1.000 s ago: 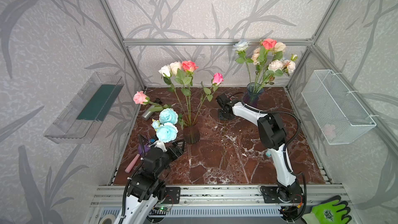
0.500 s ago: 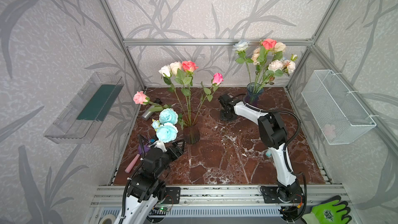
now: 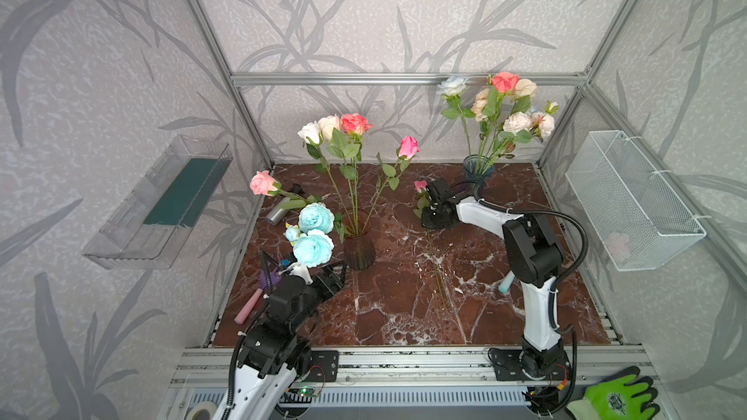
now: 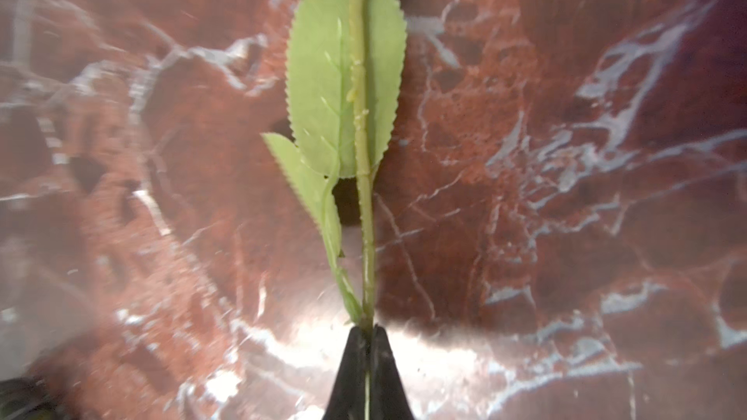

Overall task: Arrange the flowers into the vase
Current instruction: 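Lift the pink rose up off the table with the right gripper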

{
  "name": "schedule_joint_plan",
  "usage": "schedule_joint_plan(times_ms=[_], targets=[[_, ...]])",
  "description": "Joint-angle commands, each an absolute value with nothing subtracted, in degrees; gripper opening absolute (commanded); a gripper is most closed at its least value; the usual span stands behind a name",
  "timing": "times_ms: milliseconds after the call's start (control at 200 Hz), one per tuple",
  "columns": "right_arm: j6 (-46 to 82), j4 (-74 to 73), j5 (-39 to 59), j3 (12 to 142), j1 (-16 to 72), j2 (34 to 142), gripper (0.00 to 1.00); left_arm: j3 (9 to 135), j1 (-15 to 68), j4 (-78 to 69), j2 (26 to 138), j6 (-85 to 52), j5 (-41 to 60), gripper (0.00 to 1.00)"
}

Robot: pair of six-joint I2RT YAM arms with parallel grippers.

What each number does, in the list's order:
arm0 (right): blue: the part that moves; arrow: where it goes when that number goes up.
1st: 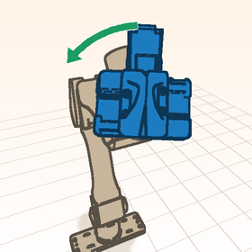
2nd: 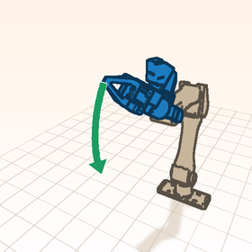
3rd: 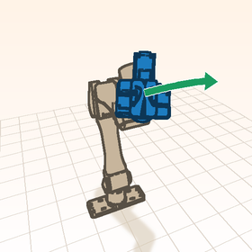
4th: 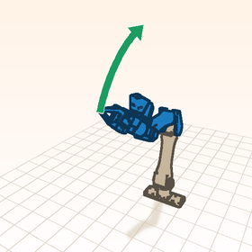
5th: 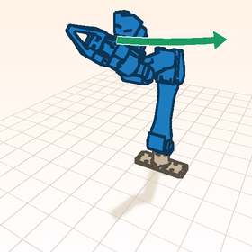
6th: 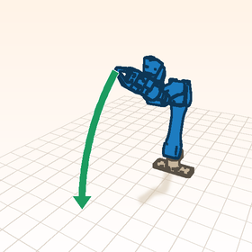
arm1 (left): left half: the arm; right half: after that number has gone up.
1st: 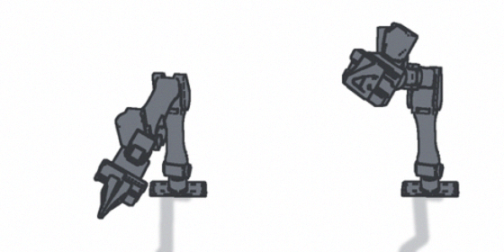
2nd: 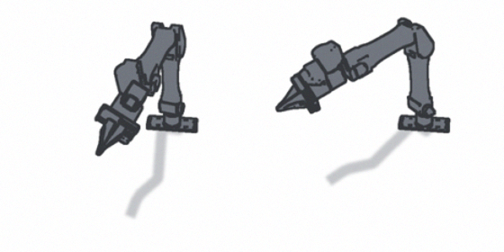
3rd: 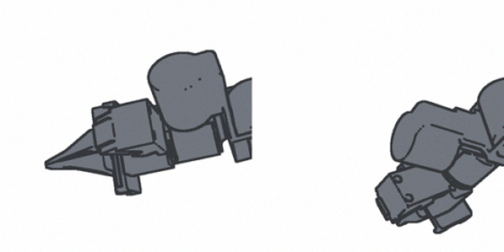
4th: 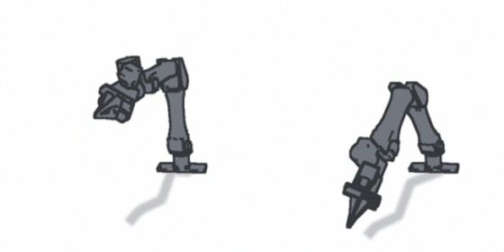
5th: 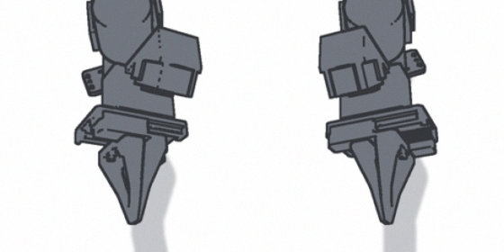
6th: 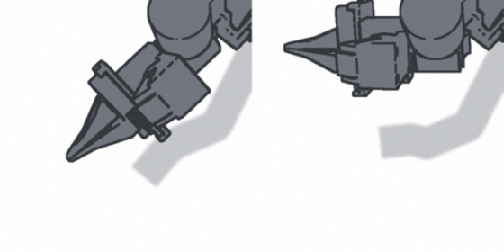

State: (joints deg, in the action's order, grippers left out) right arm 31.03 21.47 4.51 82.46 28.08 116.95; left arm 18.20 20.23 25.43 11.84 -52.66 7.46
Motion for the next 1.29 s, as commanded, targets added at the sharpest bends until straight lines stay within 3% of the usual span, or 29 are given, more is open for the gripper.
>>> schedule_joint_plan(times_ms=[0,345,575,955,1290], targets=[[30.41,10.98,6.24,78.01,28.28,109.53,0.00,20.04,20.13,24.99,12.81,-51.77,6.49,0.83],[31.56,-8.52,4.07,60.93,29.79,93.08,0.00,20.64,20.13,24.32,13.97,-51.77,6.59,0.83],[25.80,-22.18,-3.72,52.07,35.72,79.62,0.00,21.58,20.13,24.36,13.98,-51.69,6.23,0.83],[20.48,-25.97,-14.64,50.36,41.98,65.13,0.00,24.07,20.13,25.84,13.47,-51.05,5.57,0.83],[17.31,-32.10,-11.88,57.62,45.06,66.34,0.00,25.57,20.13,26.47,13.24,-50.86,5.11,0.83]])
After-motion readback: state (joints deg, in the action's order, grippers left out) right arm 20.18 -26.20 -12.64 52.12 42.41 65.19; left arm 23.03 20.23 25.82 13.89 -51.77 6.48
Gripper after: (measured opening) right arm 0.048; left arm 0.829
